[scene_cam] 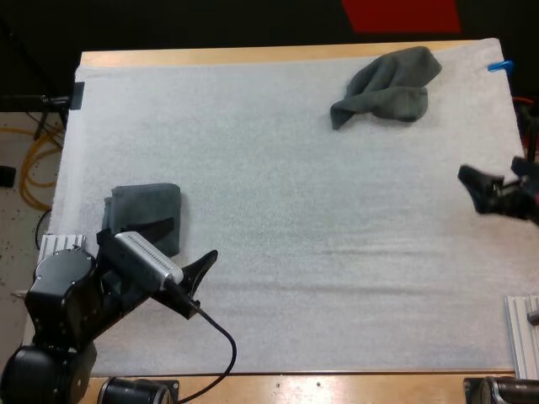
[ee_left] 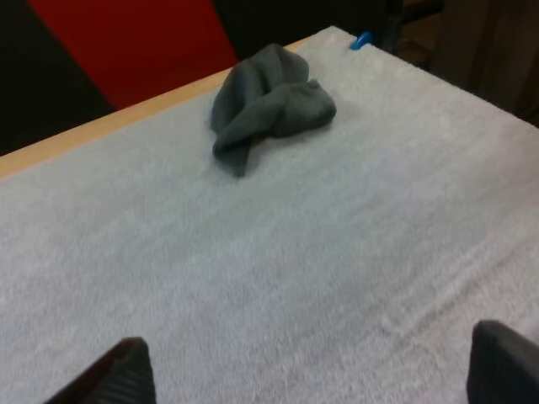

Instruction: Pick towel from pile fold and stack

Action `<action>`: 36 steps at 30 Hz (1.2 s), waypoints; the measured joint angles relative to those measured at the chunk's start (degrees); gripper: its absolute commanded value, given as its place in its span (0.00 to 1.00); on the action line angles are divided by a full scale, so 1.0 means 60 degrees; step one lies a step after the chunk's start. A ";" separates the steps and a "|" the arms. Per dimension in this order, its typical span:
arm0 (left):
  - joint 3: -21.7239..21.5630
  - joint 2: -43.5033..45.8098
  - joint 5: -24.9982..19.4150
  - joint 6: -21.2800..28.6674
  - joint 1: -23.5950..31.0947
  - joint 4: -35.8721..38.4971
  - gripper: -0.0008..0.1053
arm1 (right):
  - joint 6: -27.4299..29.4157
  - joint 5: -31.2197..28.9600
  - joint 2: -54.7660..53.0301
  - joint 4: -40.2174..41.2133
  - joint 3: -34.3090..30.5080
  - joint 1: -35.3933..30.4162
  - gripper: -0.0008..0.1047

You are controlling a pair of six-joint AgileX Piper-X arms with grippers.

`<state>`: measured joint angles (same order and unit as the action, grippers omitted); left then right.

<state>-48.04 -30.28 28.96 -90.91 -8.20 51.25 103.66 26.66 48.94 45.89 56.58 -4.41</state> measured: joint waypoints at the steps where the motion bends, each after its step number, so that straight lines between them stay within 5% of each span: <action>1: 0.0000 -0.0066 0.0000 0.0000 0.0000 -0.0061 0.69 | -0.0012 -0.0120 0.0376 -0.0095 0.0103 0.0000 0.81; 13: 0.0000 -0.0713 0.0000 -0.0019 0.0000 -0.0232 0.69 | -0.0693 -0.1303 0.4194 -0.0846 0.2351 0.0042 0.81; 24: -0.0024 -0.1241 0.0188 -0.0059 0.0000 -0.0336 0.69 | -0.1090 -0.2416 0.7823 -0.0966 0.4377 0.1352 0.81; 36: -0.0024 -0.1238 0.0583 -0.0572 0.0000 -0.0336 0.69 | -0.2669 -0.3140 1.1552 -0.0966 0.6449 0.1663 0.81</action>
<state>-48.18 -37.72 32.45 -94.34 -8.20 49.23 87.64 7.82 118.25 40.09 95.27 5.57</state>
